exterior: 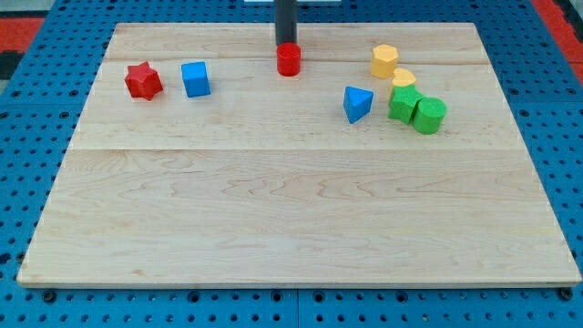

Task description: Push the red circle right to the blue cube

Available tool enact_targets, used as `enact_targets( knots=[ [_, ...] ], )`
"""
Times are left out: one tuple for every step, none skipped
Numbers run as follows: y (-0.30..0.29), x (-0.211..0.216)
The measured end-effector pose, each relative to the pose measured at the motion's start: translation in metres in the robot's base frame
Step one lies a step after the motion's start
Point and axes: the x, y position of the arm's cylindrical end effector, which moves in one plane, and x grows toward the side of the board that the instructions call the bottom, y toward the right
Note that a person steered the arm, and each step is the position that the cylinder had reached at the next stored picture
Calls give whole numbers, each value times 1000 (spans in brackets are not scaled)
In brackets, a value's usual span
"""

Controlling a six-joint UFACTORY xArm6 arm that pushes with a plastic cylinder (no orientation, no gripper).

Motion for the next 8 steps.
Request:
enact_targets(
  knots=[
    [-1,33],
    [-12,48],
    [20,53],
    [22,72],
    [-5,88],
    [-17,88],
    [6,101],
    [2,121]
  ],
)
